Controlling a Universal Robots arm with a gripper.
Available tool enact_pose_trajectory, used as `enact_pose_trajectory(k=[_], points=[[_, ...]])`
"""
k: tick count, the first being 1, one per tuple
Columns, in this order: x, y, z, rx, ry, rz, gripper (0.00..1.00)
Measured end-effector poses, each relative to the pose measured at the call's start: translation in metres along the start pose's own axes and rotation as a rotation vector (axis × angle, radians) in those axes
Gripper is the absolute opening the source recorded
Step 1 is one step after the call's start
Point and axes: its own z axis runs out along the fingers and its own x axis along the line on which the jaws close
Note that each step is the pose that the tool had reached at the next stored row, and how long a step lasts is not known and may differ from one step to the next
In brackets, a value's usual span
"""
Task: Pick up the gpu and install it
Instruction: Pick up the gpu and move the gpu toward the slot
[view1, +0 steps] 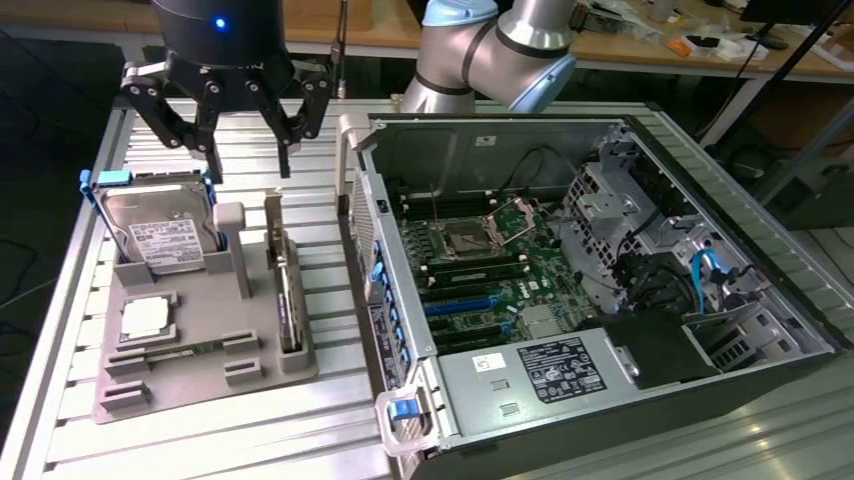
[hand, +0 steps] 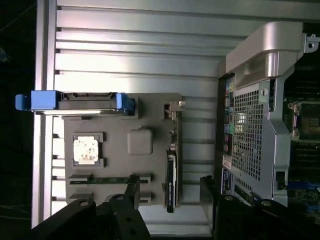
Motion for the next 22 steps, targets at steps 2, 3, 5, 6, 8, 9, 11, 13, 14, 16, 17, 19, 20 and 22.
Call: enact_pose_trajectory(k=[2,3,5,6,8,9,11,13,14,16,17,19,20,22], points=[[0.000,-0.0015,0.0009,0.0001,0.0007,-0.003,0.60],[0.000,-0.0026,0.0016,0.0001,0.0005,-0.004,0.60],[0.000,-0.0040,0.0027,0.0000,0.0004,-0.005,0.60],[0.000,-0.0047,0.0034,0.0001,0.0006,-0.006,0.60],[0.000,-0.0062,0.0054,0.0002,0.0010,-0.008,0.60],[0.000,-0.0069,0.0072,0.0001,0.0018,-0.009,0.60],[0.000,-0.0082,0.0116,0.0000,0.0035,-0.010,0.60],[0.000,-0.0094,0.0153,-0.0002,0.0046,-0.011,0.60],[0.000,-0.0101,0.0169,-0.0002,0.0052,-0.011,0.60],[0.000,-0.0116,0.0208,-0.0003,0.0062,-0.012,0.60],[0.000,-0.0124,0.0225,-0.0004,0.0066,-0.012,0.60],[0.000,-0.0140,0.0260,-0.0004,0.0078,-0.013,0.60],[0.000,-0.0149,0.0278,-0.0004,0.0084,-0.014,0.60],[0.000,-0.0169,0.0314,-0.0005,0.0095,-0.014,0.60]])
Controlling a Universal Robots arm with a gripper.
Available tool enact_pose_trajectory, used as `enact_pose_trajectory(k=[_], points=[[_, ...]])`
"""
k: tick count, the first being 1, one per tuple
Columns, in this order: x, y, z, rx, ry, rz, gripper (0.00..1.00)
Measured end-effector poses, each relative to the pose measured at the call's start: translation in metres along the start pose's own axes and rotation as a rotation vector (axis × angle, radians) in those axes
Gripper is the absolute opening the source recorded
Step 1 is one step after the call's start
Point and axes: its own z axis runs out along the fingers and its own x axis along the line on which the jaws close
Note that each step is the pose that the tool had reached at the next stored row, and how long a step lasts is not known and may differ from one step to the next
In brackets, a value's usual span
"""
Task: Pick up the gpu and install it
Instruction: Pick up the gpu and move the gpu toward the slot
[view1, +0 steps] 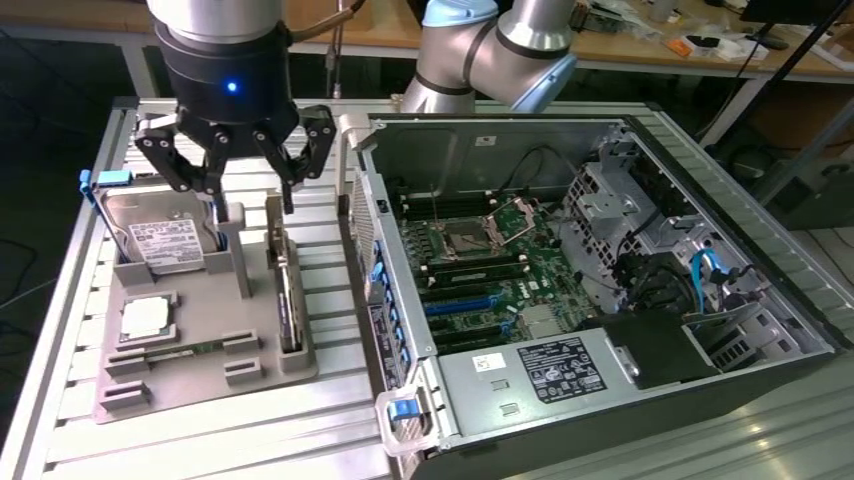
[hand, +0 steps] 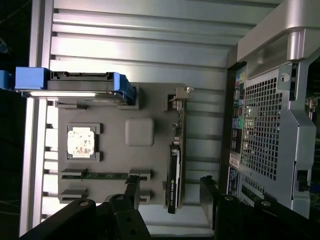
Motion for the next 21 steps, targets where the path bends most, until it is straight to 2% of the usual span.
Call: enact_pose_trajectory(k=[7,21], points=[[-0.009,-0.0070,0.0153,-0.0006,0.0079,-0.004,0.60],[-0.017,-0.0189,0.0408,-0.0012,0.0150,-0.009,0.60]])
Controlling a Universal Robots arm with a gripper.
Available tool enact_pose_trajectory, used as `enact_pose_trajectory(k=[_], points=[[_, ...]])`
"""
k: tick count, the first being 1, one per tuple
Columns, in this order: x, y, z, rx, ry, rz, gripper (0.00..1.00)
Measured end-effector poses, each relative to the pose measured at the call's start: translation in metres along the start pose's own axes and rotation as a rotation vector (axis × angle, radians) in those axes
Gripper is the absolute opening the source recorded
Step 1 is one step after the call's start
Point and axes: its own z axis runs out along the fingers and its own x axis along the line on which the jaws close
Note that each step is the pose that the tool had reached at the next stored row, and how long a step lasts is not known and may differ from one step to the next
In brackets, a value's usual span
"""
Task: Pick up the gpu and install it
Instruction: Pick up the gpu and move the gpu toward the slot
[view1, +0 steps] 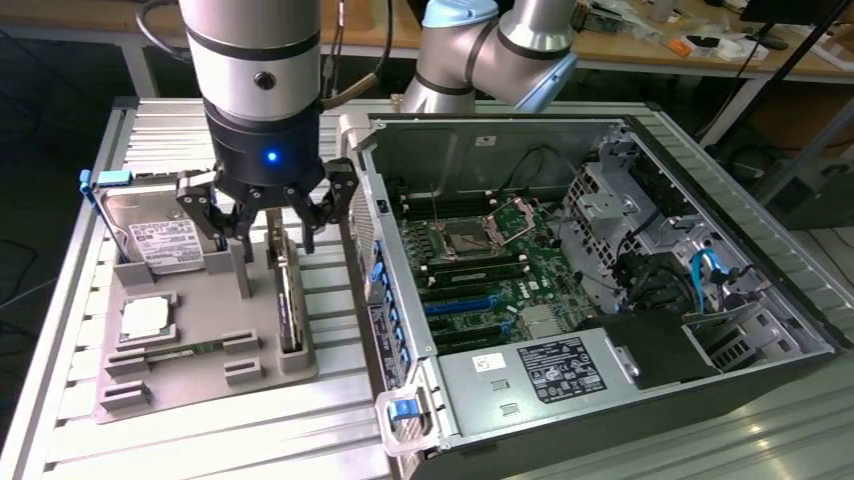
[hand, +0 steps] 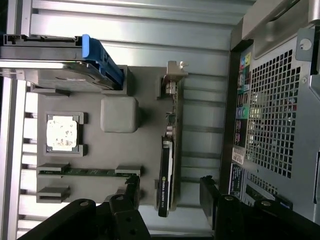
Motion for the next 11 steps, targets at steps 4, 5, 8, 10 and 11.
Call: enact_pose_trajectory(k=[4,5,8,10,11], points=[[-0.002,-0.0037,0.0074,-0.0002,0.0016,-0.002,0.60],[-0.002,-0.0045,0.0090,-0.0002,0.0020,-0.002,0.60],[-0.003,-0.0075,0.0149,-0.0002,0.0034,-0.003,0.60],[-0.004,-0.0093,0.0184,-0.0003,0.0041,-0.004,0.60],[-0.004,-0.0102,0.0204,-0.0003,0.0047,-0.005,0.60]])
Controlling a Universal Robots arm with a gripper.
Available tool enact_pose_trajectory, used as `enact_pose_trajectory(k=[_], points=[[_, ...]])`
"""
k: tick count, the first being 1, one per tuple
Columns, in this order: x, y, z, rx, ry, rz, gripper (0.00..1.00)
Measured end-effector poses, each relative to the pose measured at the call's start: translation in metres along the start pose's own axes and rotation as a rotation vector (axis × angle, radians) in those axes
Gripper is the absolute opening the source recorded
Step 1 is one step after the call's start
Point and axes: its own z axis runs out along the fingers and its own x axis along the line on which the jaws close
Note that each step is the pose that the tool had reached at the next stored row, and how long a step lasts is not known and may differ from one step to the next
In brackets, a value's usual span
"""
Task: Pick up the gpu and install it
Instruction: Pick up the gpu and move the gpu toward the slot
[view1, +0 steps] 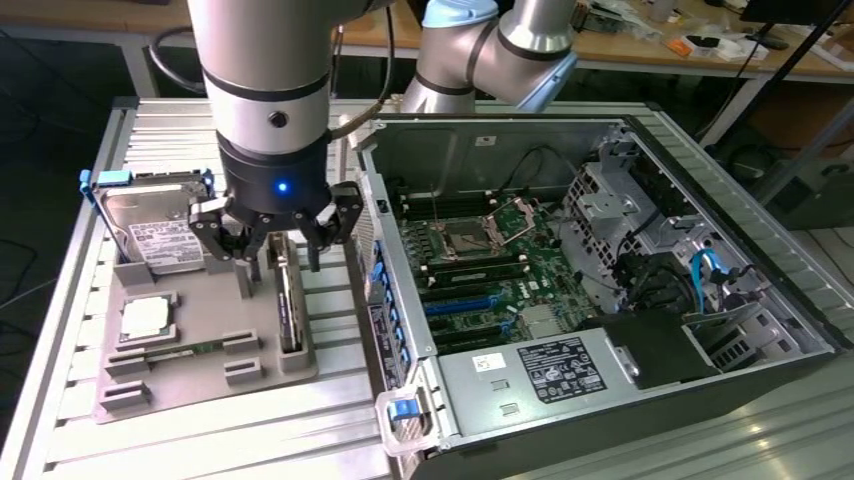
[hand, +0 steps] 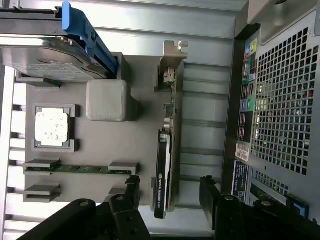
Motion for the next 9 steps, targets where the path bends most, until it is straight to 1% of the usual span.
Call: enact_pose_trajectory(k=[9], points=[[-0.001,-0.0016,0.0164,0.0000,0.0006,-0.004,0.60]])
